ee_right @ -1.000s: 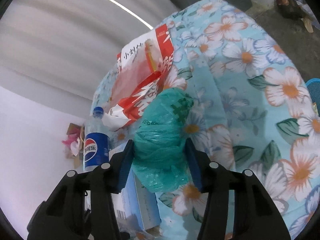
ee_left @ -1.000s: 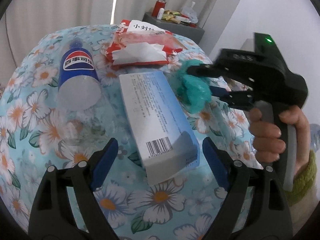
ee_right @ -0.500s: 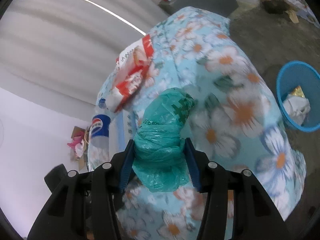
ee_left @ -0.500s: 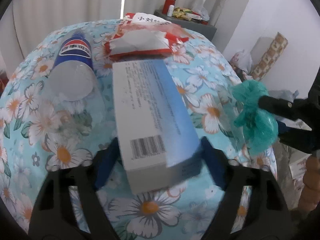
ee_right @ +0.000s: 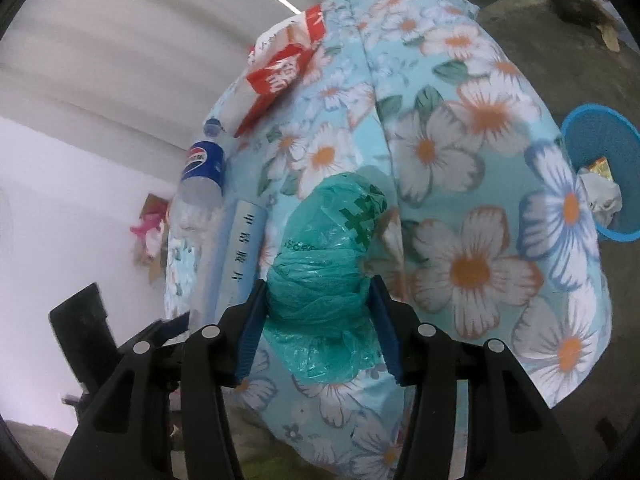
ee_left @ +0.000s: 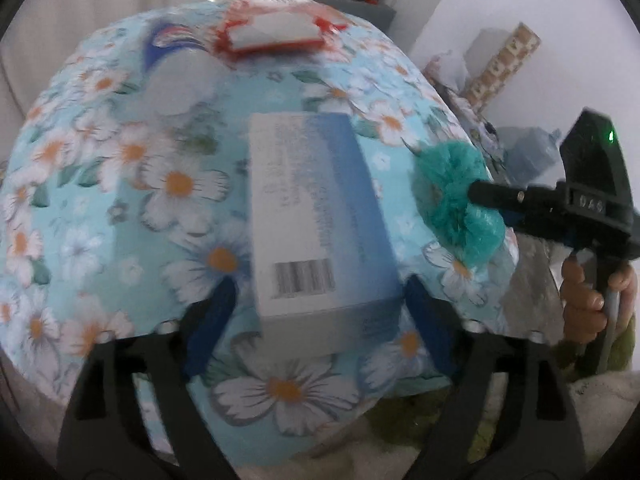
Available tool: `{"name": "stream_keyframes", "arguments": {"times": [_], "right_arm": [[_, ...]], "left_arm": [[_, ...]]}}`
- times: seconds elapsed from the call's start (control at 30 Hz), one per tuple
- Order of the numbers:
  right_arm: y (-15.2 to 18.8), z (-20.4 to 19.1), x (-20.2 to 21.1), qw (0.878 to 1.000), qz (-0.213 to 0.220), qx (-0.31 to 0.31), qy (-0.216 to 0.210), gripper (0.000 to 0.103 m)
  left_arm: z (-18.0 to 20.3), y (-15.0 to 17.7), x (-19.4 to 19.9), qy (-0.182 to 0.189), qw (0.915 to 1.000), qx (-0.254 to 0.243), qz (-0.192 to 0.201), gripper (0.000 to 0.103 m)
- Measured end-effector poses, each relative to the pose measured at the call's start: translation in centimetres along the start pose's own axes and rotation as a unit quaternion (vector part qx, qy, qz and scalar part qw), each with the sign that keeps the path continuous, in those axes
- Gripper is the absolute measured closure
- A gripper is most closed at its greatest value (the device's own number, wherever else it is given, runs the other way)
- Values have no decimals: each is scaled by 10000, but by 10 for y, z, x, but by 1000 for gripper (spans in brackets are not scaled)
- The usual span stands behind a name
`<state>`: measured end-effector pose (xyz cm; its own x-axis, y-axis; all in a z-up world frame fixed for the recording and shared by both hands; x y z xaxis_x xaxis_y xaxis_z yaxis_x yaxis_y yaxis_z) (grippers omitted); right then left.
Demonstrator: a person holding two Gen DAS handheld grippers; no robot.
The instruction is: Collect trash
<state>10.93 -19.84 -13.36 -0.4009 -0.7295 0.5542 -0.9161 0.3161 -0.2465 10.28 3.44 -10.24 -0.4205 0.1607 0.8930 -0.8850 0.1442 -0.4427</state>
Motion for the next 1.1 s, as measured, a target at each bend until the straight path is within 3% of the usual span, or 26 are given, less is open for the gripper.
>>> {"name": "stream_keyframes", "arguments": {"times": [0.17, 0.27, 0.43, 0.9, 1.1], "right_arm": [[-1, -4, -1, 9999, 76, -66, -20, 52], [0, -7, 1, 9999, 53, 42, 121, 49], [-2, -7, 0, 9997, 159, -84, 178, 40], [5, -8, 0, 9991, 153, -30, 393, 40], [6, -9, -2, 9990, 135, 14, 436, 40]], "left_arm": [[-1, -18, 0, 269, 9988, 361, 207, 19], [1, -29, -11, 230, 9989, 378, 164, 19], [1, -35, -27, -77, 9997, 243, 70, 19], [8, -34, -41, -483, 9987, -126, 96, 31], [11, -34, -41, -626, 9976, -219, 184, 32]]}}
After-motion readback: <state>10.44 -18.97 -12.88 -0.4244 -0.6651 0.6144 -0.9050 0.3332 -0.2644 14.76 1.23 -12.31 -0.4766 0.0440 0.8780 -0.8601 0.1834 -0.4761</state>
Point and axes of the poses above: each gripper's, at about its wrist camera, not at the fingertips, and x roughly against the way its jaws point, z to its right, y to its underside, the point moved 7 cm from there along -x, roughly the way its jaws point, and after that the axes turned 12 degrees about -y, right-handed, at the moved point
